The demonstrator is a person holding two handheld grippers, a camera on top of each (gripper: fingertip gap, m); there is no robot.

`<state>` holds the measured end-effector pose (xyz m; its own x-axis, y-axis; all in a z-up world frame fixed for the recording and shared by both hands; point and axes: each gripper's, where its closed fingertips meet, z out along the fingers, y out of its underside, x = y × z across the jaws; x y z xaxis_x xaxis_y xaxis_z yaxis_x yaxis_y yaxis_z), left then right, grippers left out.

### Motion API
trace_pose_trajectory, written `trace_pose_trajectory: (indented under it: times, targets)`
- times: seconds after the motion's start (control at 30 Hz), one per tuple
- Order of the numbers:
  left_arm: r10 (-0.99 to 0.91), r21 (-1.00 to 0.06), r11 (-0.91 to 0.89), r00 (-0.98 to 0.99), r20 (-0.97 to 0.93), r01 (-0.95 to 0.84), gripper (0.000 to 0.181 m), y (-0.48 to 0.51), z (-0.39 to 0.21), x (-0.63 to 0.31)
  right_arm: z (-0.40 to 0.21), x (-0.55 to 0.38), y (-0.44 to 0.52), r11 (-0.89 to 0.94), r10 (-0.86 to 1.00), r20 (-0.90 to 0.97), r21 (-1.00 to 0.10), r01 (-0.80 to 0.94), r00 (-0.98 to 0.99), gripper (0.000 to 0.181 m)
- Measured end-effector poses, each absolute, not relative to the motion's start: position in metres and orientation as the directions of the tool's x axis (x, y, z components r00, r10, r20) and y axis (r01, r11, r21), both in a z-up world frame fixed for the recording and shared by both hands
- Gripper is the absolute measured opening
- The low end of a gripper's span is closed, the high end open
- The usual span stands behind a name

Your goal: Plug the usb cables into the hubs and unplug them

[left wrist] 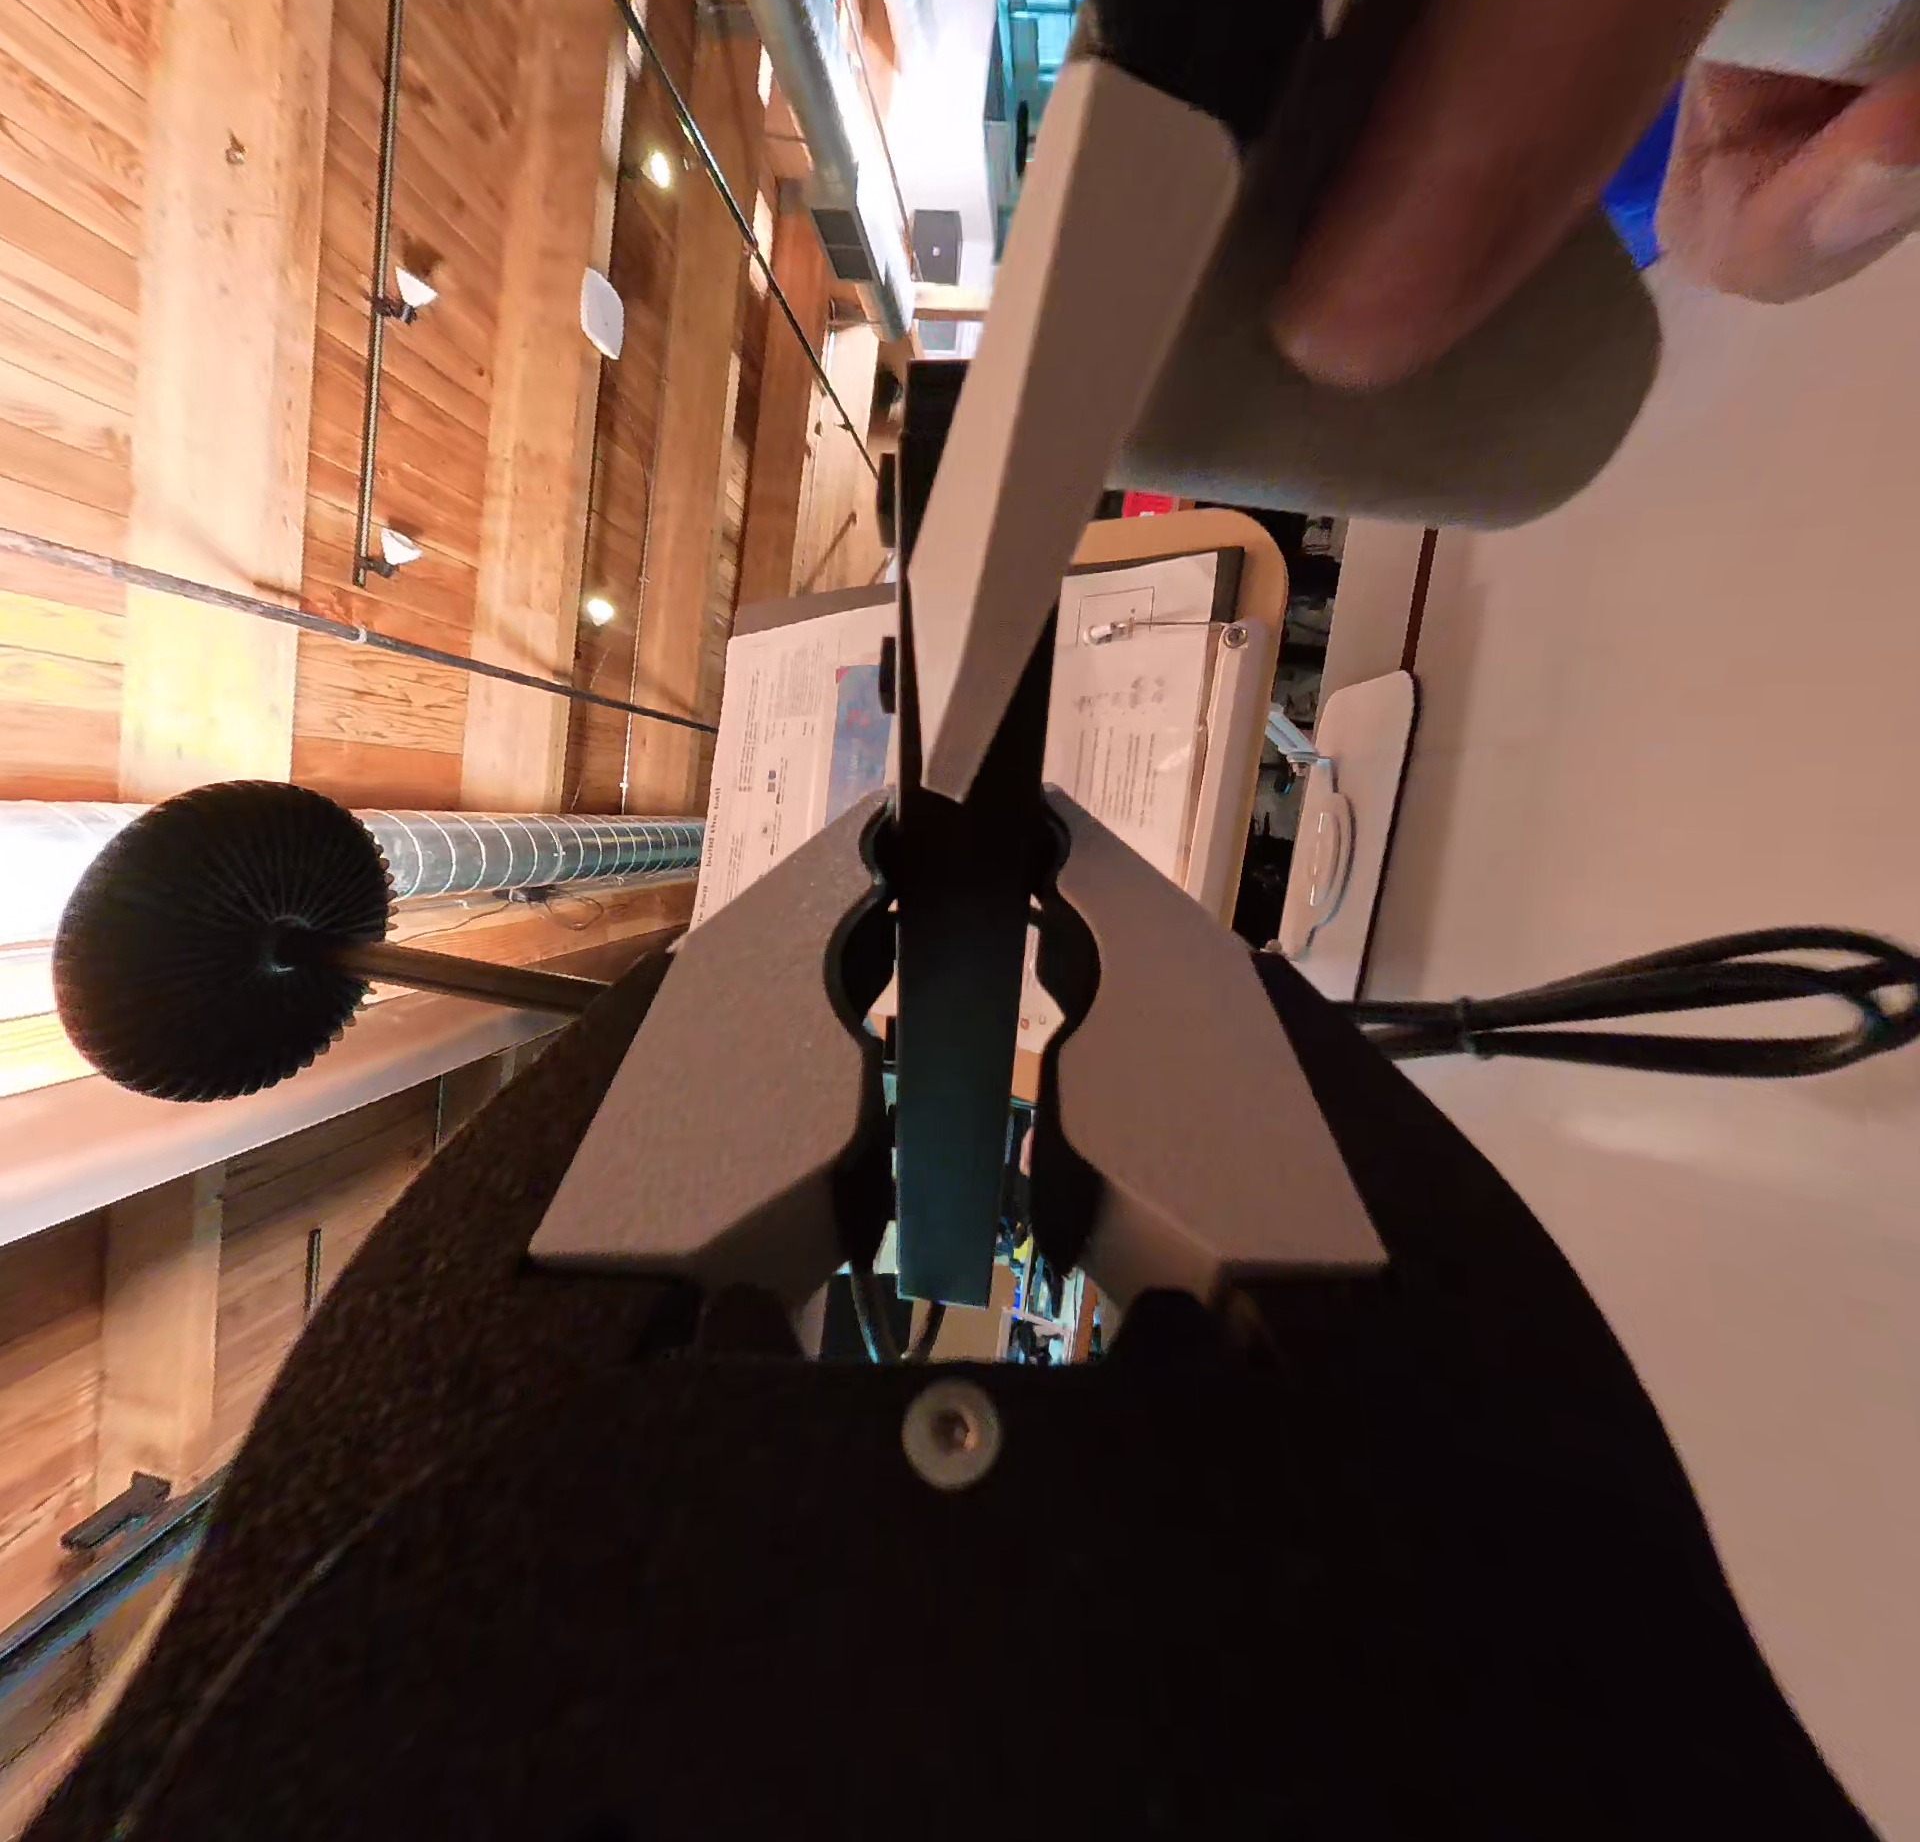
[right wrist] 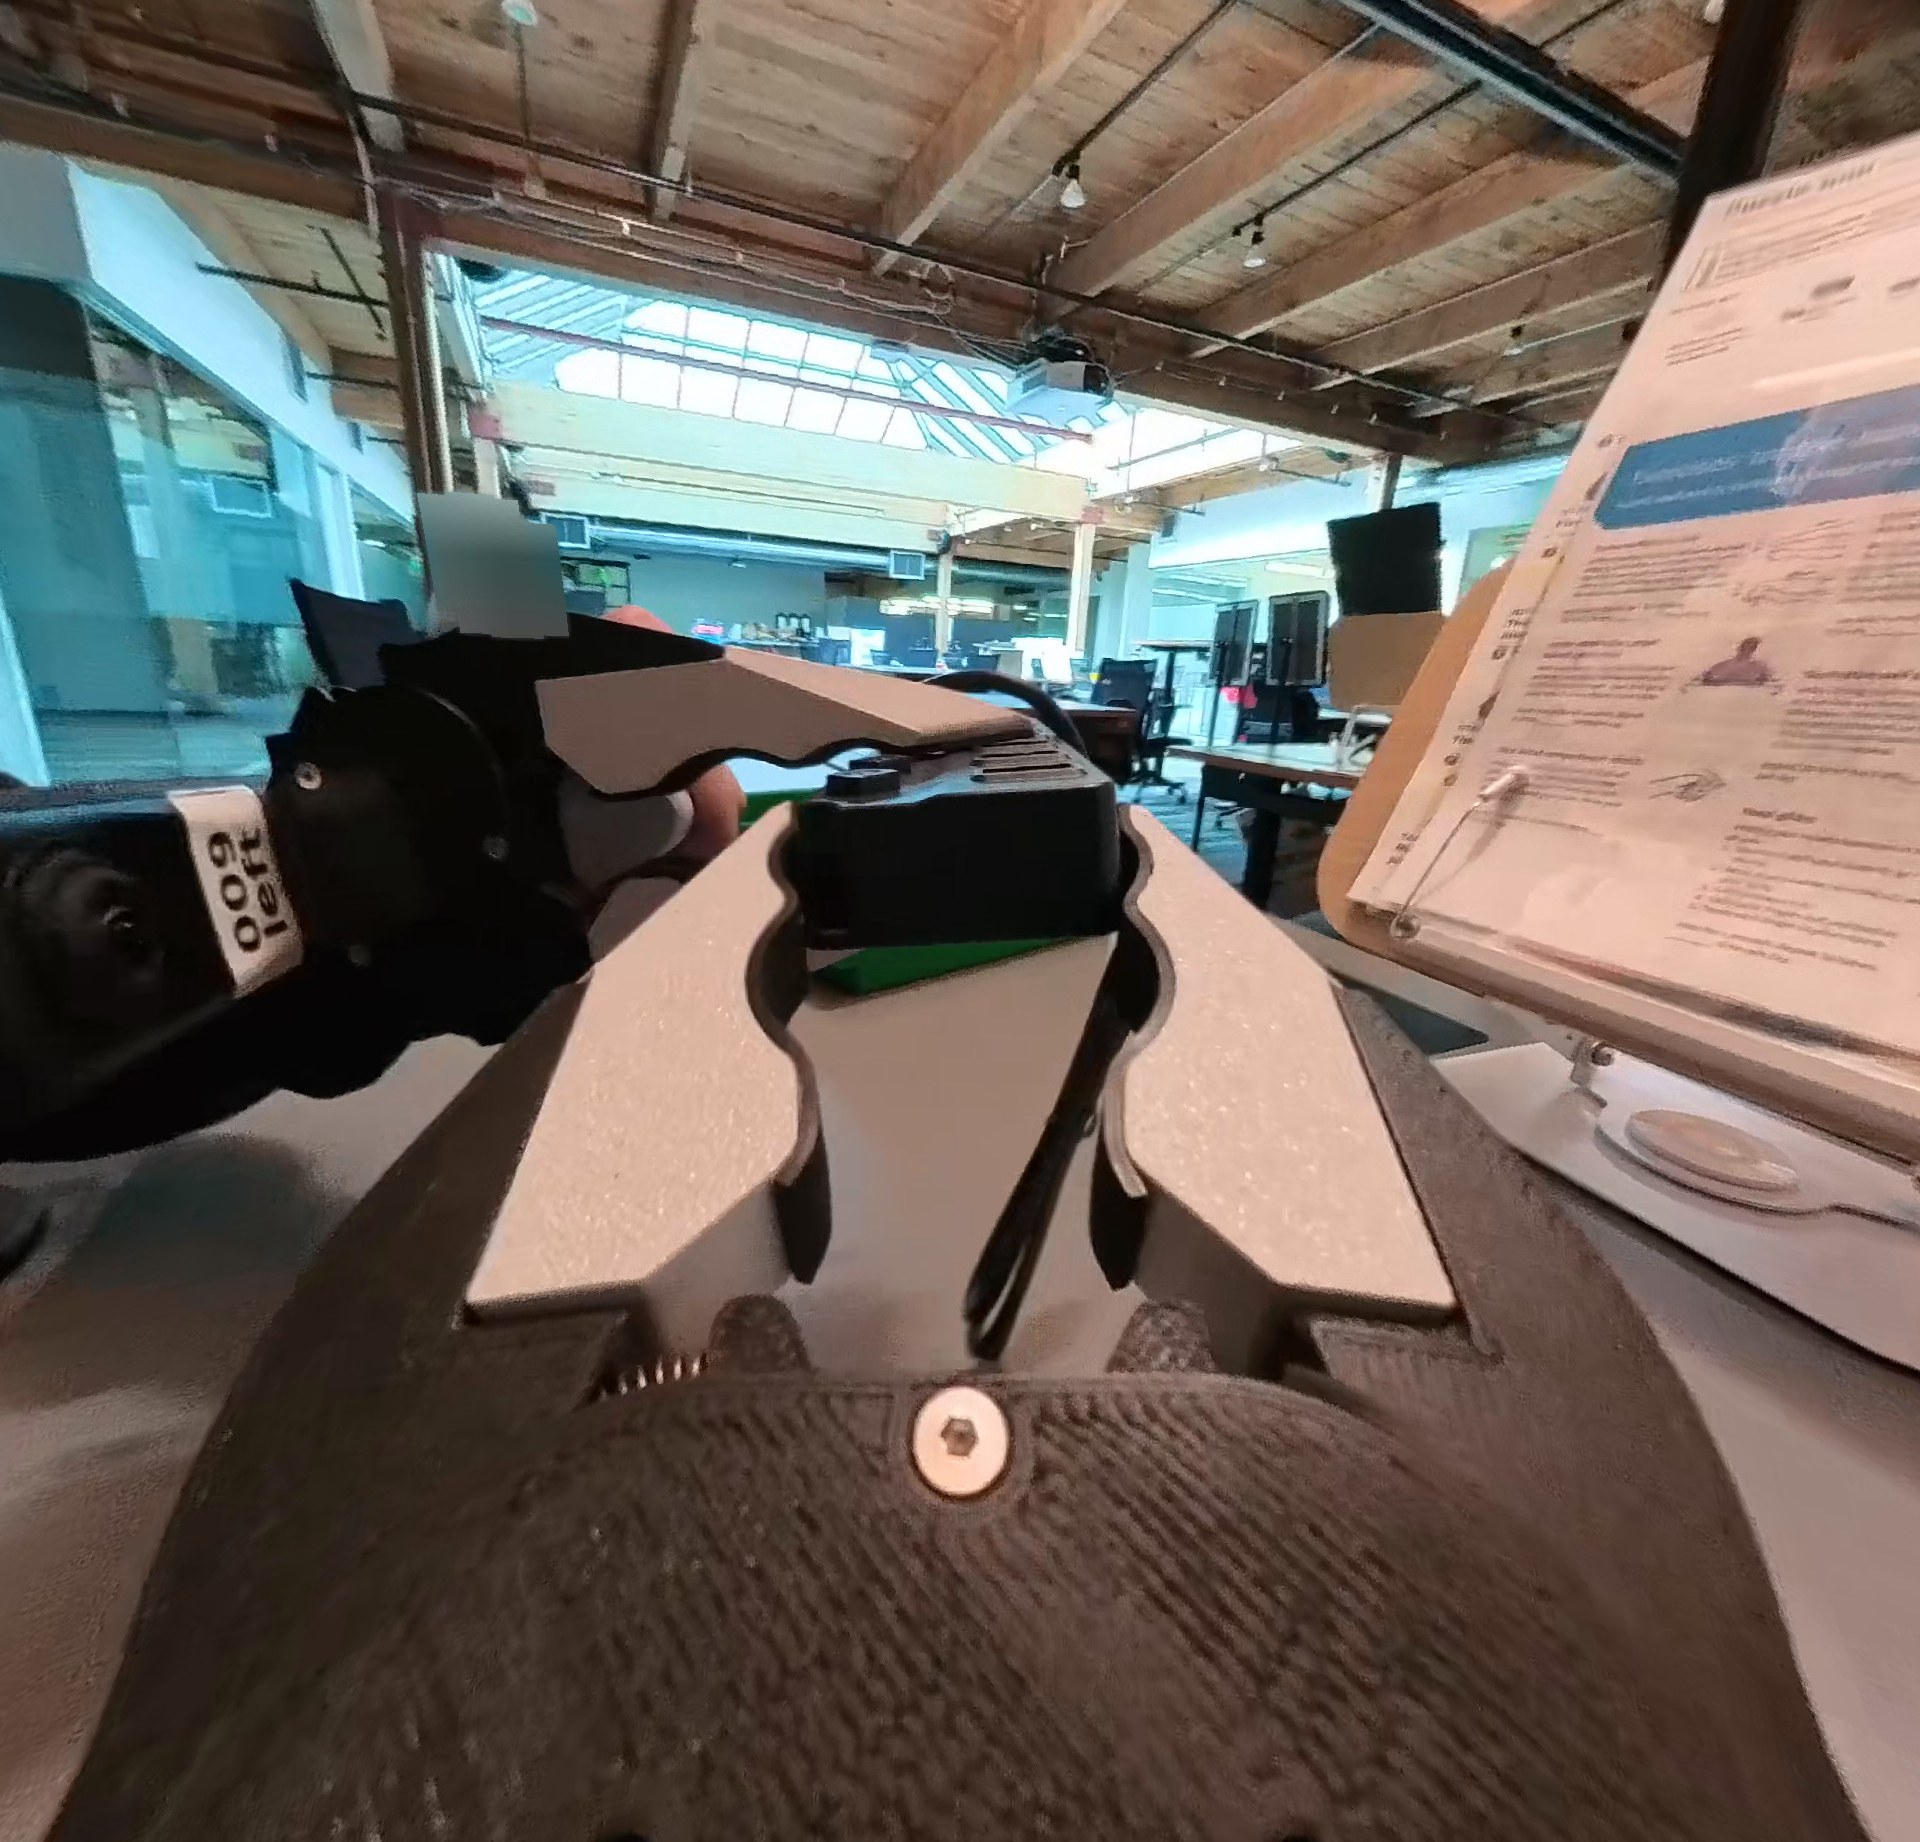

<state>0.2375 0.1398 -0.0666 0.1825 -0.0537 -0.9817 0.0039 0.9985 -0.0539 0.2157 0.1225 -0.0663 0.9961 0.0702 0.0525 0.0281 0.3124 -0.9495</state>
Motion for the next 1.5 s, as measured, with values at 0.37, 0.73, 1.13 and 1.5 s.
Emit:
trace_pose_trajectory:
  times: [0.37, 0.73, 1.13, 1.5]
  targets:
    - [-0.255, -0.232, 0.964, 0.201, -0.946, 0.132, 0.030, 0.135, -0.065, 0.231, -0.057, 0.210, 0.117, 0.327, 0.066, 0.099, -0.942, 0.072, 0.993, 0.054]
    - [-0.845, -0.861, -0.490, -0.314, 0.433, 0.133, 0.075, 0.159, -0.077, 0.172, -0.041, 0.227, 0.098, 0.403, 0.006, 0.083, -0.912, 0.074, 0.996, 0.054]
    - [-0.212, -0.409, -0.872, -0.547, 0.809, -0.267, 0.032, 0.147, -0.074, 0.218, -0.064, 0.199, 0.130, 0.307, -0.054, 0.274, -0.910, 0.277, 0.960, 0.053]
    - [-0.551, -0.906, -0.180, -0.724, 0.415, -0.383, 0.025, 0.151, -0.098, 0.201, -0.052, 0.215, 0.089, 0.330, 0.362, -0.110, -0.913, -0.238, 0.926, 0.079]
